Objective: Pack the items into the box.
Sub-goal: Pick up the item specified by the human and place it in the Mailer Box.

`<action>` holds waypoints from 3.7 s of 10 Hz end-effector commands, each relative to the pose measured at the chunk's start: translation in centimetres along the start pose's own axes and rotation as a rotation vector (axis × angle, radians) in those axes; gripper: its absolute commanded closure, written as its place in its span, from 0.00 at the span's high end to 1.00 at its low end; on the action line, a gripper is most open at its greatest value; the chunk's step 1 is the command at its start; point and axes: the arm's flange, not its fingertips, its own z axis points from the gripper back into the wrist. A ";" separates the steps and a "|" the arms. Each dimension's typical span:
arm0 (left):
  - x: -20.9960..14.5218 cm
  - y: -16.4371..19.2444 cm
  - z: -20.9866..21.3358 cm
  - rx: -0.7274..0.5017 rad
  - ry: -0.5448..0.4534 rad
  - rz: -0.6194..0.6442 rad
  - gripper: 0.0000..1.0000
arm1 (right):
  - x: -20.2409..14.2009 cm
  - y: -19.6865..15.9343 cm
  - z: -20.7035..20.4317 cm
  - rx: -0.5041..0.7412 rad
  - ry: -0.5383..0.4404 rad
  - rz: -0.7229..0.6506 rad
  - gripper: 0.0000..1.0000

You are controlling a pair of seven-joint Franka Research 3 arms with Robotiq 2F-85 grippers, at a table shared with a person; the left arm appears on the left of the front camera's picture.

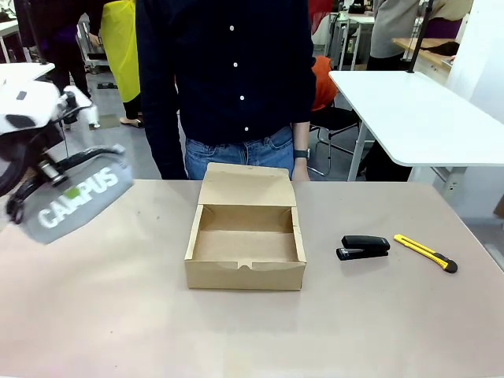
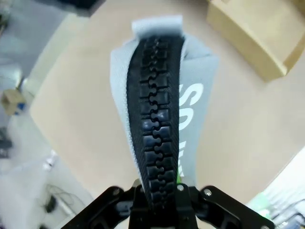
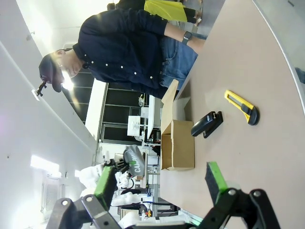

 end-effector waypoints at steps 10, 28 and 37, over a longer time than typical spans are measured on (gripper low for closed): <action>22.5 -24.1 -9.1 0.025 -0.029 -0.847 0.07 | 0.1 0.1 -0.2 0.018 -0.015 0.028 1.00; 22.5 -19.0 -21.6 -0.227 0.161 -0.878 0.55 | 0.1 0.1 -0.2 0.018 -0.015 0.028 1.00; 22.3 -18.8 -20.1 -0.240 0.106 -0.874 1.00 | 0.1 0.1 -0.2 0.018 -0.015 0.028 1.00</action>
